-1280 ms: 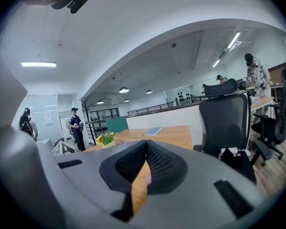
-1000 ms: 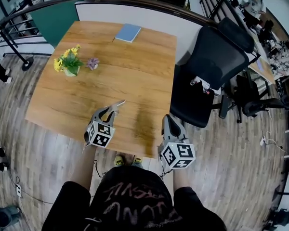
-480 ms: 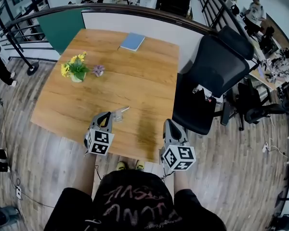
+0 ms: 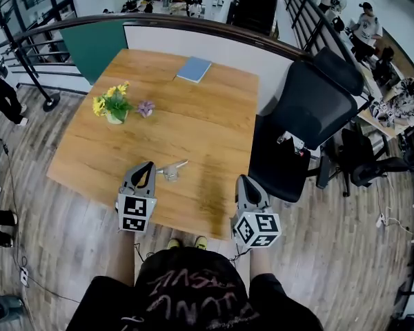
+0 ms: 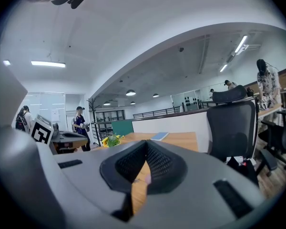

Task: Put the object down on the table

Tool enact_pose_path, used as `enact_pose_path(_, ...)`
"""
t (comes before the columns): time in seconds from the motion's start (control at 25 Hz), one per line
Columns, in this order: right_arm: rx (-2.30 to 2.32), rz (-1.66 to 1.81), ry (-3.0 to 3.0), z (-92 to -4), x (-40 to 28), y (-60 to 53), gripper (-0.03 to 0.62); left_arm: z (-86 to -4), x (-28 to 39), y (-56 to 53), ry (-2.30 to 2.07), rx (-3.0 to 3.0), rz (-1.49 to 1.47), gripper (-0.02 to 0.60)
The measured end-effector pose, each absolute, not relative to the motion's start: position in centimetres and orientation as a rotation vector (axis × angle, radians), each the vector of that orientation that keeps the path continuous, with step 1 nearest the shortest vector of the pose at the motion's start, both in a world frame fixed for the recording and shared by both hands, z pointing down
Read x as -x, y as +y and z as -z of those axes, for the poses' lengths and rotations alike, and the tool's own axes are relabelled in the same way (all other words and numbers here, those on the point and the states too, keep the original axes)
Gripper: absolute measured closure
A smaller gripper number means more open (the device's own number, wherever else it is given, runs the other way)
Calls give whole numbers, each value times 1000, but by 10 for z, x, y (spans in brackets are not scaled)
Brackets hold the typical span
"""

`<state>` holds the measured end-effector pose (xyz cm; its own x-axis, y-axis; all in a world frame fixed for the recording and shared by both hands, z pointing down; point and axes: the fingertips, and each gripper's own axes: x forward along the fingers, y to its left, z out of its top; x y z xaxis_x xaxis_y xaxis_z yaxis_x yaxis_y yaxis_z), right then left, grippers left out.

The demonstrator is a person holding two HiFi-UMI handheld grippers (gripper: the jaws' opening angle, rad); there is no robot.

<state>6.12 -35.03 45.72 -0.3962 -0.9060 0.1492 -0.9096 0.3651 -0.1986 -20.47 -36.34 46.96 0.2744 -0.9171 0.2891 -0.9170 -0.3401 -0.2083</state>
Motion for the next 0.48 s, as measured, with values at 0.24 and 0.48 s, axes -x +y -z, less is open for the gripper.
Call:
enact_pose_path(0.24, -1714, -374, -2595, -452, -58, -354, 605, -437, 222, -357, 1827, 2435, 478, 569)
enact_pose_path(0.48, -1690, -355, -2608, -448, -58, -355, 605, -429, 239, -351, 1877, 2426, 436, 569)
